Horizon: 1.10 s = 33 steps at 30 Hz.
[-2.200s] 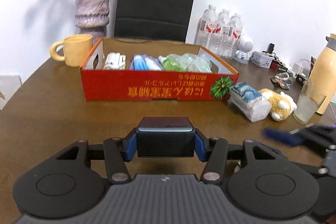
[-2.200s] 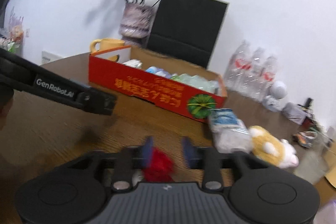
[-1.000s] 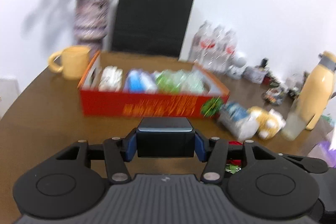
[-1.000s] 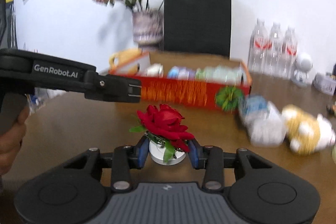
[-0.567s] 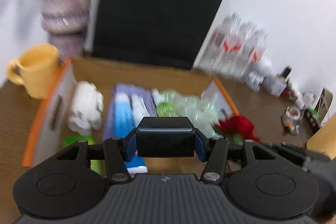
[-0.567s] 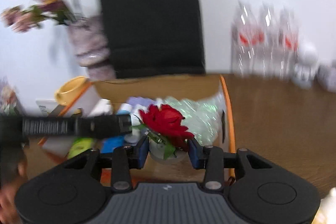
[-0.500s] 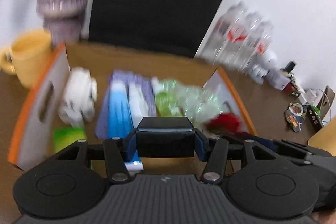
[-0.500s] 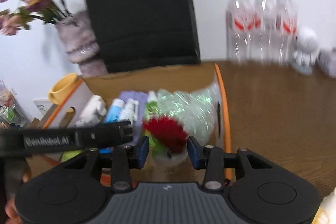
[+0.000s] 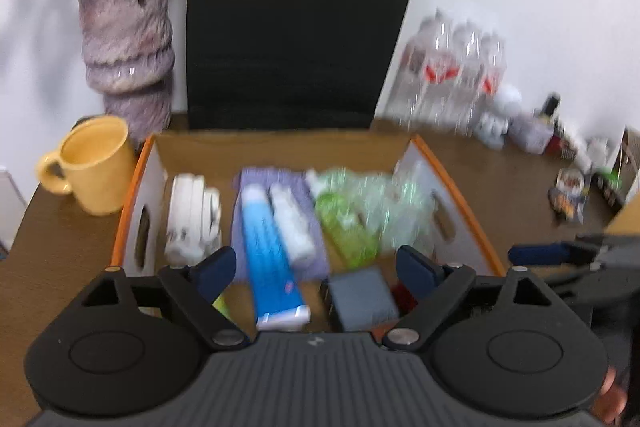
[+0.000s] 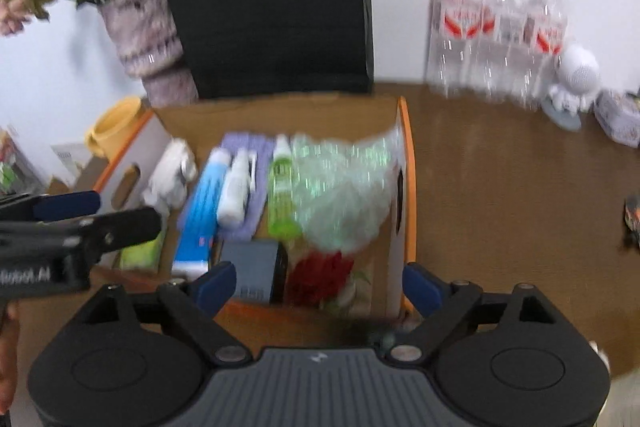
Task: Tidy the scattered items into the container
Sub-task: 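Lower the charger and rose pot into the box and open both tools, then lift both tools out of the box and back from it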
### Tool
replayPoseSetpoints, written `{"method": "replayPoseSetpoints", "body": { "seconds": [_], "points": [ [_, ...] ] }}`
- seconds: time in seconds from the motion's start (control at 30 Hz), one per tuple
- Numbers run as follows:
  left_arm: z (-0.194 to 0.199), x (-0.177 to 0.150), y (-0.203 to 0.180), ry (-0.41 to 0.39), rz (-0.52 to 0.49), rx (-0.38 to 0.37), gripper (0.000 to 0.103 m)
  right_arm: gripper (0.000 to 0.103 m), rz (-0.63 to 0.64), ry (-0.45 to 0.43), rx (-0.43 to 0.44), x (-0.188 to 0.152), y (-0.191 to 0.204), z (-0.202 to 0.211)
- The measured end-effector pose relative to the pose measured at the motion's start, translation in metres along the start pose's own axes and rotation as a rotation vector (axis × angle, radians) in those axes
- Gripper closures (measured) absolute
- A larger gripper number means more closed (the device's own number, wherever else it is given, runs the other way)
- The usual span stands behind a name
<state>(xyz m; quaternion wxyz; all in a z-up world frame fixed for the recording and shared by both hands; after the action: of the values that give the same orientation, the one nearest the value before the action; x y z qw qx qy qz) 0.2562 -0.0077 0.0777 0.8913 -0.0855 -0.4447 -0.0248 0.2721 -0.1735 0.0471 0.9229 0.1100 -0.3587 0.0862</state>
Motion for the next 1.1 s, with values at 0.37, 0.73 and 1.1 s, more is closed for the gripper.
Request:
{"method": "replayPoseSetpoints", "body": {
  "seconds": [0.37, 0.73, 1.1],
  "points": [
    [0.053, -0.022, 0.003, 0.089, -0.069, 0.157, 0.000, 0.013, -0.080, 0.132, 0.005, -0.026, 0.001, 0.035],
    [0.077, -0.052, -0.007, 0.145, -0.055, 0.168, 0.000, 0.012, 0.080, 0.046, -0.023, -0.057, 0.025, 0.086],
    [0.115, -0.086, -0.024, -0.070, -0.073, 0.127, 0.000, 0.012, 0.197, -0.184, -0.048, -0.118, 0.052, 0.104]
  ]
}}
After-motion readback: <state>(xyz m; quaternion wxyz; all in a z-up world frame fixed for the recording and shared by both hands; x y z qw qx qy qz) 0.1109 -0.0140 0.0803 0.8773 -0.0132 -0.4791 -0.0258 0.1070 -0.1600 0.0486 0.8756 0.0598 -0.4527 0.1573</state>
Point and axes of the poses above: each gripper's, at about its wrist camera, not at the fingertips, and z roughly against the way its jaws point, y to its left, x to its top, the point moved 7 cm from there along -z, roughly the way its jaws point, and after that the axes turned 9 degrees about -y, right-handed, at the moved point
